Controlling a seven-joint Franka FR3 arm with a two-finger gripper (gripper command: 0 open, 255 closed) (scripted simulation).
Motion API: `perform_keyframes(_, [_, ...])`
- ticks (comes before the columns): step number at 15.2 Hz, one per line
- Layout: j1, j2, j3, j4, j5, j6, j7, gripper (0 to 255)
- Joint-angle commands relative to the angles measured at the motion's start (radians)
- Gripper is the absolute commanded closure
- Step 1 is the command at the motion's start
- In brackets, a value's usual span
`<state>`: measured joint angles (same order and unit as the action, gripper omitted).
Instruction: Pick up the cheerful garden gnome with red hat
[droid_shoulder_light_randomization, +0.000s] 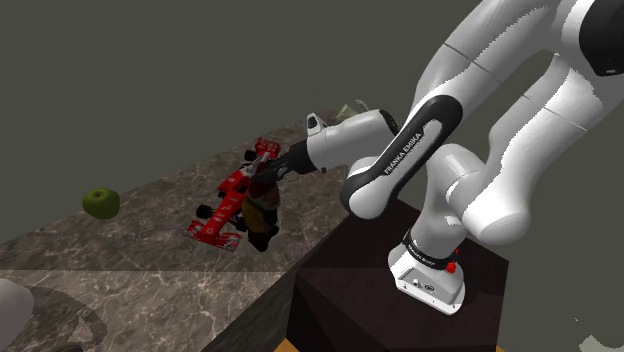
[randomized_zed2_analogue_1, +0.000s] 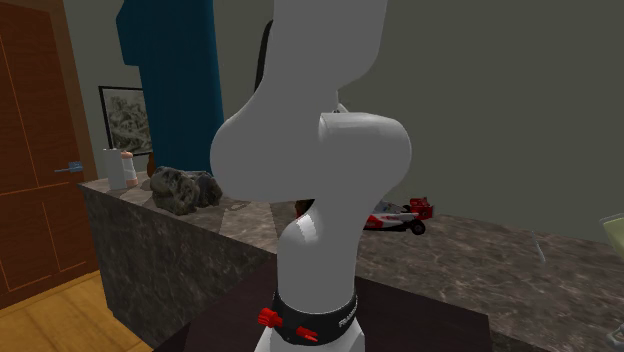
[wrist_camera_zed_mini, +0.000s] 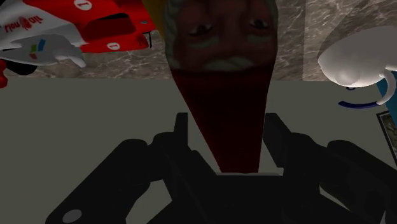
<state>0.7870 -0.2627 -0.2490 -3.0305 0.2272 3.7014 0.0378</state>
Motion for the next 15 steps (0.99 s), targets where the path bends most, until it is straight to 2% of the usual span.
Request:
perform_keyframes(1, [-0.017, -0.042, 0.033, 0.003, 0.046, -0.041, -0.034, 255])
perform_keyframes(5, [-0.076, -0.129, 0.123, 0.014, 0.140, -0.136, -0.101, 255])
perform_keyframes(9, [-0.156, -0.207, 0.222, 0.030, 0.210, -0.234, -0.145, 255])
perform_keyframes(13, [-0.240, -0.279, 0.311, 0.050, 0.250, -0.334, -0.163, 255])
perform_keyframes(15, [-0.244, -0.282, 0.314, 0.050, 0.248, -0.337, -0.162, 255])
